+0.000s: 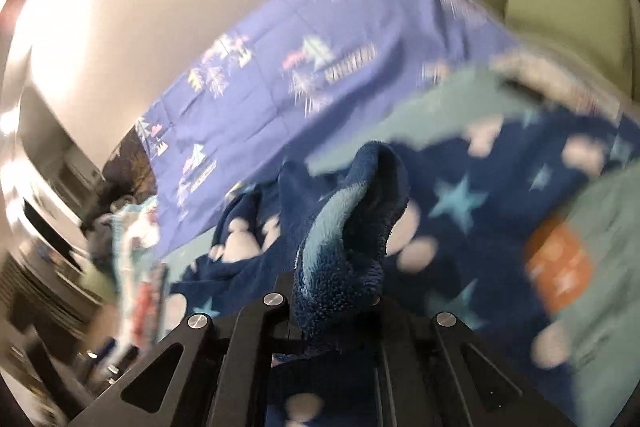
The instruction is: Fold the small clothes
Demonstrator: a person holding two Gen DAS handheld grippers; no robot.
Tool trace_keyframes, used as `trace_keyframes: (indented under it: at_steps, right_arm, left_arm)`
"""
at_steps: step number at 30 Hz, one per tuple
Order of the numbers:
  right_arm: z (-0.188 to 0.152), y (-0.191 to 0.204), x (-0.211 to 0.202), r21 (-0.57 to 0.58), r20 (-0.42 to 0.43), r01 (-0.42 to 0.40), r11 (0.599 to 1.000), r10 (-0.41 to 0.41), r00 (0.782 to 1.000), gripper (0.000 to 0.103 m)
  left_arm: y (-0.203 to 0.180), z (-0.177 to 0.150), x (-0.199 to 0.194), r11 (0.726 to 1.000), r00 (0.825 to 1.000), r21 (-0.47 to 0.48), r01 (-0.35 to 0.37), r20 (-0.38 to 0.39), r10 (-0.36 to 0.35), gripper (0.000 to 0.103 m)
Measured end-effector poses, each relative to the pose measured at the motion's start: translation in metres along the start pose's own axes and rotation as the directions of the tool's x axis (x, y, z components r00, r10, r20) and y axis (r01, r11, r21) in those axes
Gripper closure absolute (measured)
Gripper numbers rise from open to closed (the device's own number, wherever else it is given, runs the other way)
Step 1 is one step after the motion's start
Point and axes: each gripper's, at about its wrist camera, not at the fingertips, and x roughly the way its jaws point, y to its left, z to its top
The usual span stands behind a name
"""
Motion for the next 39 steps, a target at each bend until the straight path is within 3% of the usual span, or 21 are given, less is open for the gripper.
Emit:
trace_keyframes:
  at_steps: [2, 4, 6, 8, 11, 14, 18, 23, 29, 32, 35, 39]
  right_arm:
    - [-0.003, -0.011, 0.02, 0.02, -0.11, 0.024, 1.0, -0.022, 0.994, 0.089]
    - [-0.015, -0.033, 0.042, 0.065, -0.236, 0.067, 0.996, -0.05, 0.97, 0.083]
    - [-0.022, -0.051, 0.045, 0.114, -0.269, 0.077, 0.991, -0.044, 0.962, 0.078]
    - [-0.022, -0.066, 0.033, 0.167, -0.253, 0.039, 0.985, 0.004, 0.967, 0.07]
    - [-0.014, -0.081, 0.011, 0.175, -0.193, 0.068, 0.982, -0.034, 0.981, 0.057]
    - [-0.002, -0.108, -0.009, 0.215, -0.139, 0.13, 0.968, -0.102, 0.985, 0.054]
    - [0.017, -0.173, -0.019, 0.362, -0.111, 0.175, 0.915, -0.145, 0.983, 0.054]
    - [0.03, -0.259, -0.011, 0.552, -0.101, 0.218, 0.805, -0.195, 0.976, 0.054]
    - [0.034, -0.332, -0.007, 0.695, -0.087, 0.235, 0.68, -0.244, 0.966, 0.054]
    - [0.033, -0.36, 0.002, 0.755, -0.046, 0.183, 0.629, -0.228, 0.973, 0.054]
    - [0.035, -0.37, 0.007, 0.785, 0.001, 0.141, 0.604, -0.229, 0.973, 0.052]
    - [0.047, -0.384, 0.017, 0.792, 0.05, 0.119, 0.599, -0.259, 0.965, 0.054]
  left_arm:
    - [-0.006, 0.003, 0.01, 1.0, 1.0, 0.008, 0.002, -0.023, -0.002, 0.029]
    - [-0.011, 0.003, 0.02, 1.0, 0.999, 0.022, -0.018, -0.041, 0.019, 0.029]
    - [-0.016, 0.002, 0.031, 0.999, 0.997, 0.035, -0.037, -0.069, 0.039, 0.029]
    - [-0.02, 0.0, 0.042, 0.997, 0.994, 0.057, -0.06, -0.093, 0.065, 0.029]
    - [-0.021, -0.01, 0.062, 0.981, 0.977, 0.121, -0.154, -0.13, 0.17, 0.029]
    - [-0.017, -0.02, 0.074, 0.964, 0.963, 0.16, -0.212, -0.135, 0.234, 0.027]
    - [-0.017, -0.016, 0.058, 0.97, 0.965, 0.09, -0.224, -0.115, 0.234, 0.027]
    - [-0.039, 0.004, 0.015, 0.996, 0.996, 0.039, -0.081, -0.023, 0.082, 0.027]
    - [-0.08, 0.009, 0.006, 0.994, 0.999, 0.108, 0.033, -0.014, -0.032, 0.027]
    - [-0.087, 0.01, 0.012, 0.992, 0.996, 0.097, 0.084, -0.038, -0.08, 0.027]
    - [-0.092, 0.01, 0.019, 0.991, 0.996, 0.1, 0.084, -0.05, -0.079, 0.027]
    - [-0.094, 0.009, 0.03, 0.993, 0.997, 0.102, 0.055, -0.059, -0.049, 0.027]
